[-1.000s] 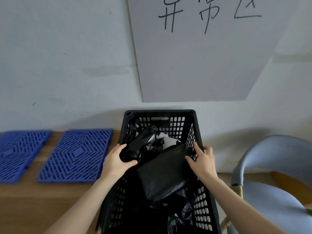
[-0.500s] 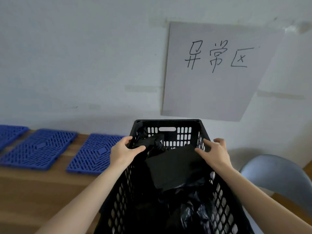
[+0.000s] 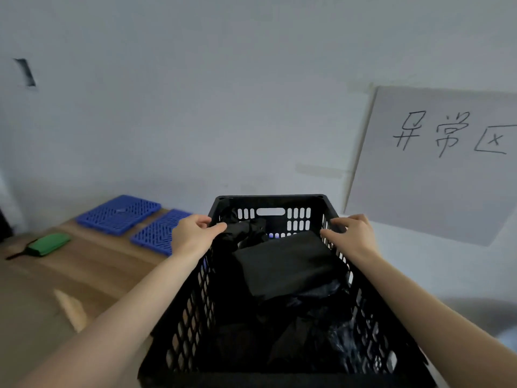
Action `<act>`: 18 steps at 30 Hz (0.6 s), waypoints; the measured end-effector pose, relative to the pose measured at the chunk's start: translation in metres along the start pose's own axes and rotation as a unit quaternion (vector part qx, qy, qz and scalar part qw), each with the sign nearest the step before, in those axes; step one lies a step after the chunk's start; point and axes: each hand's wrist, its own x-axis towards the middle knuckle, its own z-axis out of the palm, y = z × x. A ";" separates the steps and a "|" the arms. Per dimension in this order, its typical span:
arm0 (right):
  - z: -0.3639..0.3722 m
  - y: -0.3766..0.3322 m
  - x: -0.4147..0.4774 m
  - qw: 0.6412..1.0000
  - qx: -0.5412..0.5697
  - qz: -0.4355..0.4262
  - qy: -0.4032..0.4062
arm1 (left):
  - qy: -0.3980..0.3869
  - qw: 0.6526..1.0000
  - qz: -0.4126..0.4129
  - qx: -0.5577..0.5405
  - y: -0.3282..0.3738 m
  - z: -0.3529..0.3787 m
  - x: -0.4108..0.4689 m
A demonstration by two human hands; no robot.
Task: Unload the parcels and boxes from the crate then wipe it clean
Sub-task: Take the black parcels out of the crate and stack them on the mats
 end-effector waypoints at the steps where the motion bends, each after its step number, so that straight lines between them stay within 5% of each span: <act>1: 0.012 -0.013 0.001 1.000 0.007 -0.010 -0.009 | 0.016 1.000 -0.004 0.004 -0.007 -0.016 0.003; 18: 0.263 -0.199 0.056 0.949 0.060 -0.190 -0.245 | 0.237 0.959 -0.128 0.089 -0.122 -0.186 0.065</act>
